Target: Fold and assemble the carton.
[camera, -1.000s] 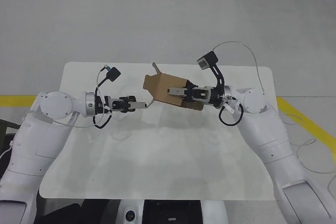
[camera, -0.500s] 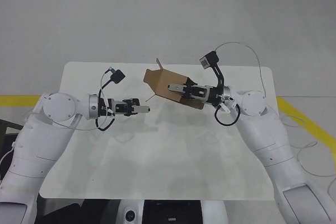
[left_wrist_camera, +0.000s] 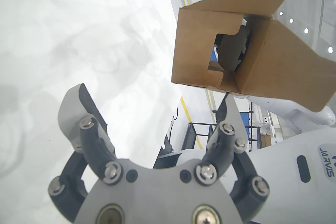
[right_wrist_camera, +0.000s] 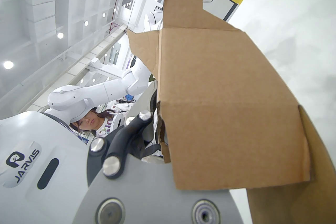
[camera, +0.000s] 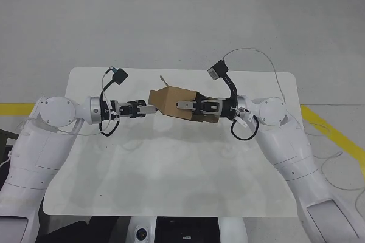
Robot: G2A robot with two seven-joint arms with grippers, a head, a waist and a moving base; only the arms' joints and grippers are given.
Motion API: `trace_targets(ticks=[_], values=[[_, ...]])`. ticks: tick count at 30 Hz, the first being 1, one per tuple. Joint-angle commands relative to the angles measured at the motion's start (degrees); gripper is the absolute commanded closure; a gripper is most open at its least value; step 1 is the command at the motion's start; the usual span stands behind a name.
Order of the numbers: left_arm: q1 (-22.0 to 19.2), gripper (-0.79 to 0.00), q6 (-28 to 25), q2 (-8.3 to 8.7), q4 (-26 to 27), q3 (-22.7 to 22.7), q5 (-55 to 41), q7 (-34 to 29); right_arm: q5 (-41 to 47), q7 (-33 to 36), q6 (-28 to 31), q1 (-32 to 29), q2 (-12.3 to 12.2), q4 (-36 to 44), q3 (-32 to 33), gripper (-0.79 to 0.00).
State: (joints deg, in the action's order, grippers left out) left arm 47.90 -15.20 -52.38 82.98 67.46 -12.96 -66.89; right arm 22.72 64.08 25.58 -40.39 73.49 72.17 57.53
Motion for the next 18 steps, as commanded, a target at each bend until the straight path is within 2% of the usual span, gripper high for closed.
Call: trace_targets(ticks=[1,18], values=[[0.04,-0.785,-0.11,-0.01,0.18,-0.09,-0.13,-0.13,0.05,0.27,-0.07,0.19,0.12,-0.03,-0.51,0.0],[1.01,-0.785,-0.36,0.1,2.05,-0.4,-0.22,-1.1,0.99,1.16,0.26,1.69,0.92,-1.54,-2.93,0.0]])
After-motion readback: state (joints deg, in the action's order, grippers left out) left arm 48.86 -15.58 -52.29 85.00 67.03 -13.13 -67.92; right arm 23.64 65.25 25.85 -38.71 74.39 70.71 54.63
